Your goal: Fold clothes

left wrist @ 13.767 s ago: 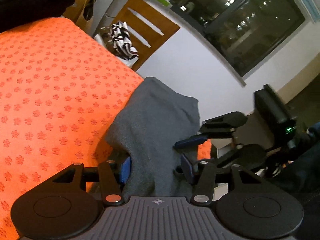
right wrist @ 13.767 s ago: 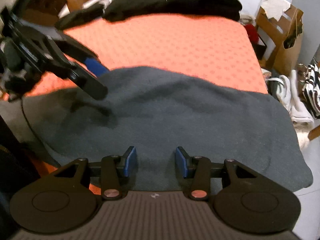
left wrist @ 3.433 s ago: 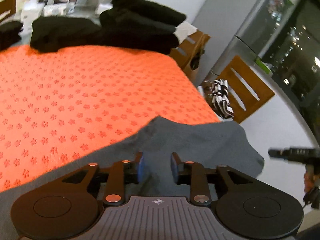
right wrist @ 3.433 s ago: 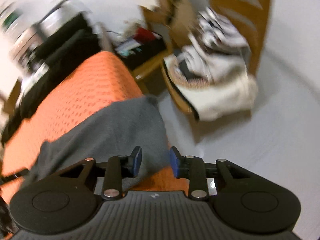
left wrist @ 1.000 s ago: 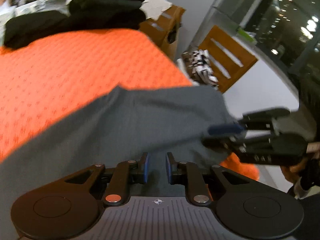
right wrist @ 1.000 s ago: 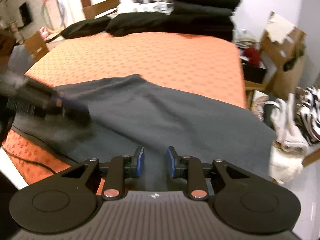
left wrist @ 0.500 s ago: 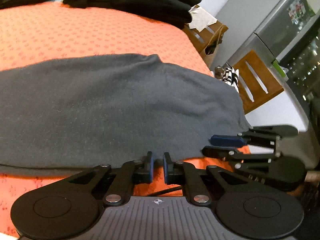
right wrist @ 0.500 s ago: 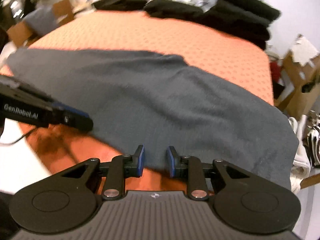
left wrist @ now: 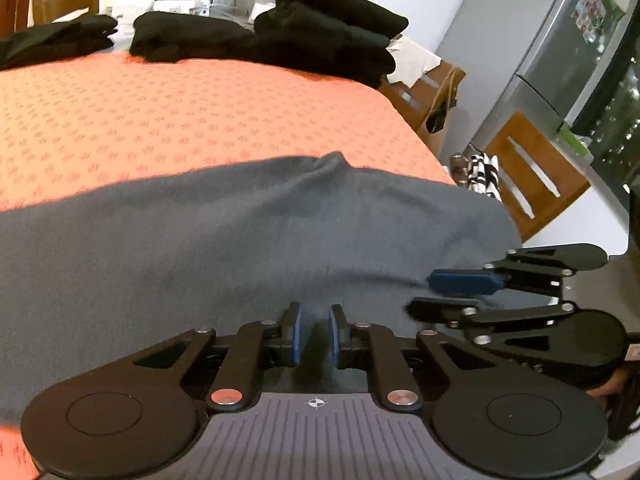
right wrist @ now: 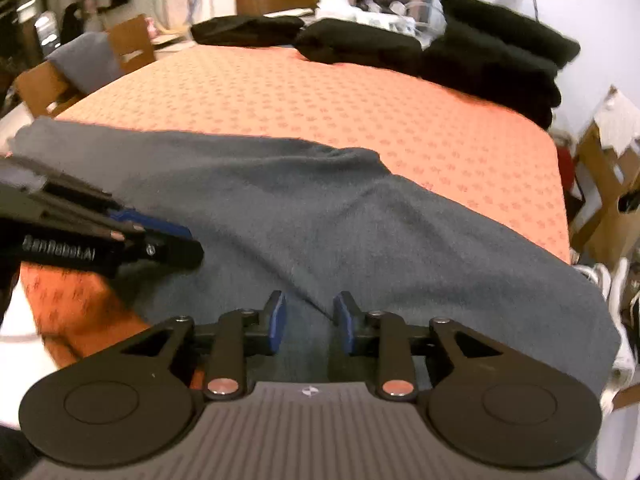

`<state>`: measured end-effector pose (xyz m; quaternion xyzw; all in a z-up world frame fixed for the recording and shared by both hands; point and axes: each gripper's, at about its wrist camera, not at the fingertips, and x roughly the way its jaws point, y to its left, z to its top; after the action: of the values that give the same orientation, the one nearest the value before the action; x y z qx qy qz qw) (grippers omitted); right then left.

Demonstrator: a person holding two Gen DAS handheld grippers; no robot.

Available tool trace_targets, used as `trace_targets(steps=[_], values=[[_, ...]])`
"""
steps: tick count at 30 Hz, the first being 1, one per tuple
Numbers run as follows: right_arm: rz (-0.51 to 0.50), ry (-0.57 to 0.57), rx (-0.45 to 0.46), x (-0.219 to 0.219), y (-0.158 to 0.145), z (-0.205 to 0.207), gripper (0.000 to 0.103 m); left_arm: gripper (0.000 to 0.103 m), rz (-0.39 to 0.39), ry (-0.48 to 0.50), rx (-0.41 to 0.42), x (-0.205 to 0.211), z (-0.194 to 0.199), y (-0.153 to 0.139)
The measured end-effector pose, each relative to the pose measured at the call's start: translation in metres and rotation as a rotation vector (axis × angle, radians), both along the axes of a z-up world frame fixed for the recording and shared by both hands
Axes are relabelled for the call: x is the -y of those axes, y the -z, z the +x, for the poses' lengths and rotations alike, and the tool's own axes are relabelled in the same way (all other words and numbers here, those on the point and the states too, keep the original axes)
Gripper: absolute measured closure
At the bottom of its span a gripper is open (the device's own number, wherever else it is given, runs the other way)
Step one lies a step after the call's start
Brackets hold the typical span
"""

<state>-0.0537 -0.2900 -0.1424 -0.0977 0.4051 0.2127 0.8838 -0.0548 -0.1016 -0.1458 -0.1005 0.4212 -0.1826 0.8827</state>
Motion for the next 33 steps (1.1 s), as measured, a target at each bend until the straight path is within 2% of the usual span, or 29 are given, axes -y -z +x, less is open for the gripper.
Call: trace_targets(steps=[4, 6, 9, 13, 16, 20, 27, 33], values=[[0.009, -0.005, -0.056, 0.016, -0.005, -0.016, 0.064, 0.085, -0.01, -0.06, -0.02, -0.025, -0.026, -0.006], [0.008, 0.021, -0.082, 0.02, -0.012, -0.019, 0.064, 0.08, -0.014, -0.093, -0.027, -0.039, -0.038, -0.01], [0.038, 0.039, -0.074, 0.023, -0.027, -0.025, 0.064, 0.073, -0.014, -0.183, -0.009, -0.073, -0.05, -0.024], [0.087, 0.034, -0.079, 0.019, -0.043, -0.028, 0.064, 0.064, -0.009, -0.346, 0.022, -0.137, -0.062, -0.04], [0.134, 0.046, -0.081, 0.01, -0.054, -0.026, 0.064, 0.053, -0.049, -0.489, 0.023, -0.191, -0.07, -0.046], [0.197, 0.097, -0.09, -0.005, -0.067, -0.022, 0.061, 0.043, -0.07, -0.611, 0.028, -0.257, -0.083, -0.052], [0.232, 0.211, -0.092, -0.044, -0.076, -0.013, 0.059, 0.04, -0.051, -0.744, 0.04, -0.347, -0.092, -0.048], [0.217, 0.253, -0.099, -0.078, -0.08, -0.011, 0.056, 0.039, -0.046, -0.788, 0.038, -0.404, -0.086, -0.034]])
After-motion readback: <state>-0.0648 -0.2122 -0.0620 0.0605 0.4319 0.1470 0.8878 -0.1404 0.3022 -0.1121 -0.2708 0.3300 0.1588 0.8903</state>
